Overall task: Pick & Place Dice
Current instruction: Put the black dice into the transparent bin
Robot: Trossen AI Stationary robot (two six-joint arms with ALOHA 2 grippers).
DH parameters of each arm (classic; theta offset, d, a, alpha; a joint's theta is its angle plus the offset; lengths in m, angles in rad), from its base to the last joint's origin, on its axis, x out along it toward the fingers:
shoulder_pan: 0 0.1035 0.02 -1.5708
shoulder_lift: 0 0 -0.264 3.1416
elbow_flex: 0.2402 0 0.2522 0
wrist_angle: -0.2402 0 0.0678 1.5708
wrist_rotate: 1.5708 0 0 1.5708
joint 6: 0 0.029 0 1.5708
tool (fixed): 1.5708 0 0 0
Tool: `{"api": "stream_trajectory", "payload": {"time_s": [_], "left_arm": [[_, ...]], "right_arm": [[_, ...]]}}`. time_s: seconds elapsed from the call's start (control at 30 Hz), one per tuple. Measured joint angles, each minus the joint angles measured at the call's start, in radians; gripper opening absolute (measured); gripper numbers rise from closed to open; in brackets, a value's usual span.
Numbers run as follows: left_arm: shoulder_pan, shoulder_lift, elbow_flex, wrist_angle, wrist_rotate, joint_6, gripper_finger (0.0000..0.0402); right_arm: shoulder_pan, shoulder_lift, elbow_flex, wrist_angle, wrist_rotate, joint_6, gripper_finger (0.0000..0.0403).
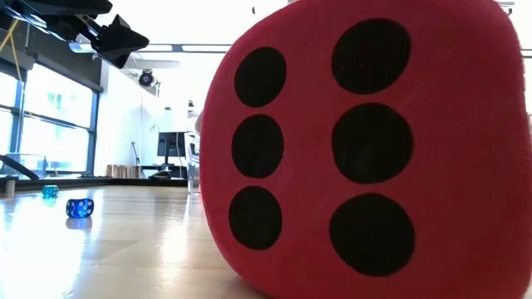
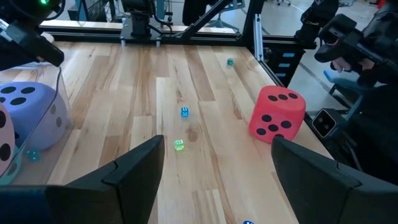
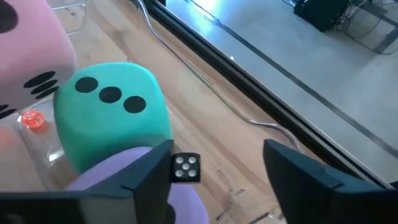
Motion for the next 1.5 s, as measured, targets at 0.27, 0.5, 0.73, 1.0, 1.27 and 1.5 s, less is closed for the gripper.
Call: {"api": "stream_trajectory", "payload": {"time_s": [0.27, 0.5, 0.73, 1.0, 1.27, 1.5], "left_arm": [[0.0, 0.0, 0.0, 0.0, 0.0, 0.0, 0.0285], [0.0, 0.0, 0.0, -0.005, 0.0, 0.0, 0.0285], [0.0, 0.0, 0.0, -0.004, 0.0, 0.0, 0.0285], [0.0, 0.0, 0.0, -0.004, 0.0, 0.0, 0.0285], [0.0, 0.0, 0.0, -0.004, 0.0, 0.0, 0.0285], [0.0, 0.0, 0.0, -0.004, 0.0, 0.0, 0.0285]], "right_arm": [[-0.009, -0.016, 0.0, -0.028, 0.0, 0.088, 0.0283], [-0.049, -0.034, 0.0, -0.151, 0.06, 0.189, 0.0284], [-0.072, -0.034, 0.0, -0.185, 0.039, 0.216, 0.0284], [-0.093, -0.034, 0.0, -0.17, 0.042, 0.209, 0.0284], [-0.124, -0.034, 0.0, -0.161, 0.038, 0.188, 0.0284], [-0.123, -0.034, 0.0, -0.159, -0.008, 0.185, 0.0284]]}}
